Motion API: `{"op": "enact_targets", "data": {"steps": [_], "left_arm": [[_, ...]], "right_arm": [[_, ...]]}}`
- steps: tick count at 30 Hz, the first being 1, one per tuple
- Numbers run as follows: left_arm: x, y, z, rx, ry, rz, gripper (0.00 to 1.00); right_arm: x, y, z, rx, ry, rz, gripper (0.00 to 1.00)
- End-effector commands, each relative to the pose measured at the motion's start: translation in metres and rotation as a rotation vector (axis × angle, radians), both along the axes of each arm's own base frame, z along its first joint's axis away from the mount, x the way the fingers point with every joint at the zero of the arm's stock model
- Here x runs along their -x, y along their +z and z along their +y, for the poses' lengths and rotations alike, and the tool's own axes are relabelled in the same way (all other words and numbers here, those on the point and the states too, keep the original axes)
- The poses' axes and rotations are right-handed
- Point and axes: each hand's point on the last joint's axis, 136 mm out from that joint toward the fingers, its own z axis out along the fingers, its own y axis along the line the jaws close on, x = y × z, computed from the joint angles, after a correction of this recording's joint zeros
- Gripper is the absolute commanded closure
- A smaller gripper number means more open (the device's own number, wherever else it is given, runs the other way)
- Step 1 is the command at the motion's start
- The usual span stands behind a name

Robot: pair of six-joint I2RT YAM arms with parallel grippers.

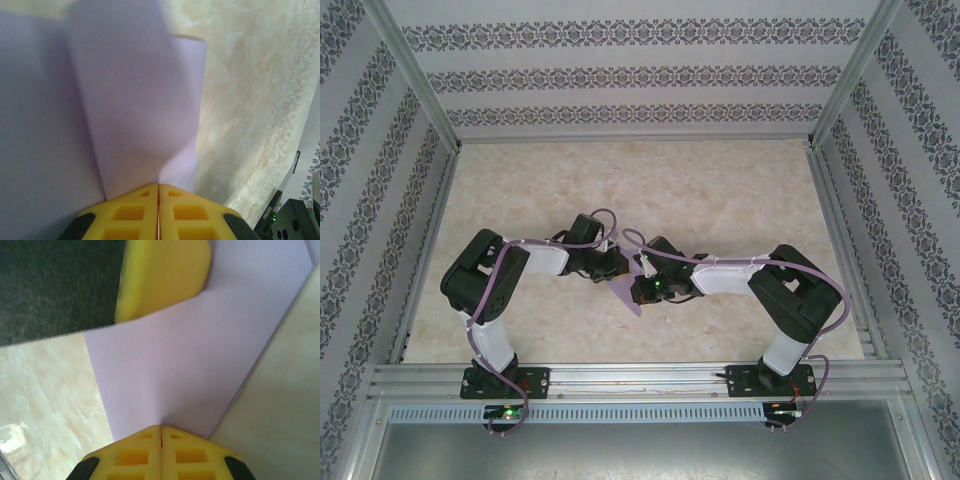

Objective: Fold a paper plane with a square sheet of paper (fold left side to right side)
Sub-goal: Fourth fold the wing at the center of the table.

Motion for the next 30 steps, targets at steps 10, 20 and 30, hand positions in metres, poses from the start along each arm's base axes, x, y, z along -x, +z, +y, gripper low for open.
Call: {"op": "enact_targets", "data": {"steps": [10,20,30], "left_arm": [[-0.049,-0.018,0.038,-0.139,0.096,-0.064,0.91],[-0.068,-0.015,0.044,-0.137,0.122,-0.078,0.9],[-0.082,-0.012,0.048,-0.128,0.152,-0.083,0.9]], "right_arm": [[0.065,-0.069,-0.078,0.359,0.025,0.219,1.0],[0.066,-0.069,-0.077,0.354,0.028,0.225,1.0],[0.067,-0.07,-0.077,0.352,0.029,0.229,1.0]]}}
